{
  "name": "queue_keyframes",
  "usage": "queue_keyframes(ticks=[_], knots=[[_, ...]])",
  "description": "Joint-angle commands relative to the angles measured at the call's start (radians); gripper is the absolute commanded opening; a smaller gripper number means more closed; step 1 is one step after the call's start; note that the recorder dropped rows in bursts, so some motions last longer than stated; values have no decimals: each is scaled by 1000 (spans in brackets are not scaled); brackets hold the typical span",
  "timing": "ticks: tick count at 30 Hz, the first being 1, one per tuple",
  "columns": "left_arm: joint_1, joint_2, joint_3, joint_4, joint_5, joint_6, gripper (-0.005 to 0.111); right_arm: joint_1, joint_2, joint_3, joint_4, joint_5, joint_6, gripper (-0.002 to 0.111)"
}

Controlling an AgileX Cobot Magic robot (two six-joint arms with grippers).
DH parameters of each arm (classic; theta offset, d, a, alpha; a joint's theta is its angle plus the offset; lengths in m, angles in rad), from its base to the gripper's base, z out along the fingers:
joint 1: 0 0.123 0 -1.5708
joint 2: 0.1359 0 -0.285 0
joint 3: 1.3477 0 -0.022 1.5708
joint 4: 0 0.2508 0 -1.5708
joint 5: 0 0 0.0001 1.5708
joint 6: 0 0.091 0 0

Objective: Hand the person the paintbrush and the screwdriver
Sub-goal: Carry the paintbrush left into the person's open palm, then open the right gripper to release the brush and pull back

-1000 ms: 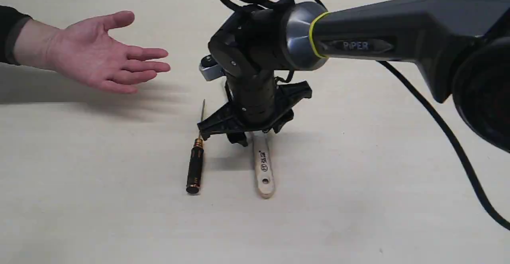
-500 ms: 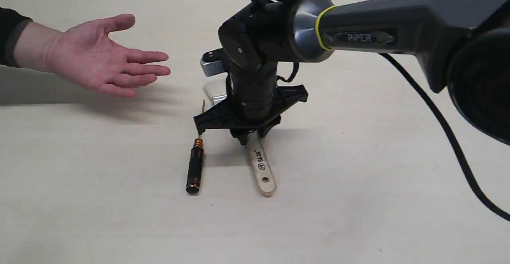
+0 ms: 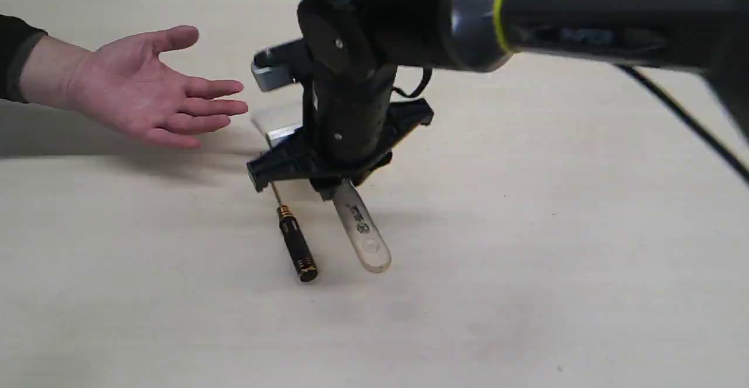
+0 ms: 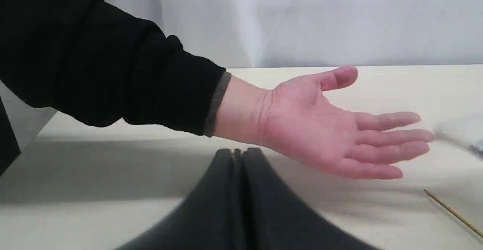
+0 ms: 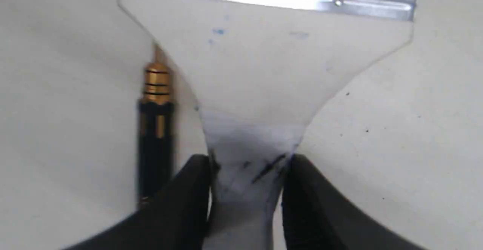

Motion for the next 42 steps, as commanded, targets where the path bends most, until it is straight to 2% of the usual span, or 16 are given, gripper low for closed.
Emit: queue_keyframes(ticks=[1, 6, 12, 17, 25, 28, 32, 33, 42], knots=[[-8, -2, 2, -2, -7, -2, 0, 28, -141, -1, -2, 11, -22, 4], [-8, -2, 2, -2, -7, -2, 0, 62, -292, -1, 4, -64, -24, 4], [-8, -2, 2, -2, -7, -2, 0, 86, -353, -1, 6, -323, -46, 4], [-8, -2, 2, -2, -7, -2, 0, 86, -272, -1, -8, -512, -50, 4], [-8, -2, 2, -2, -7, -2, 0, 86, -56, -1, -34, -680, -50, 5], [-8, -2, 2, -4, -5, -2, 0, 86, -4, -1, -34, -742, -50, 17], [-8, -2, 2, -4, -5, -2, 0, 86, 22, -1, -26, -754, -50, 45], [-8, -2, 2, -4, -5, -2, 0, 86, 22, -1, -26, -754, -50, 48], [-8, -2, 2, -4, -5, -2, 0, 109, -79, -1, -26, -687, -50, 49]])
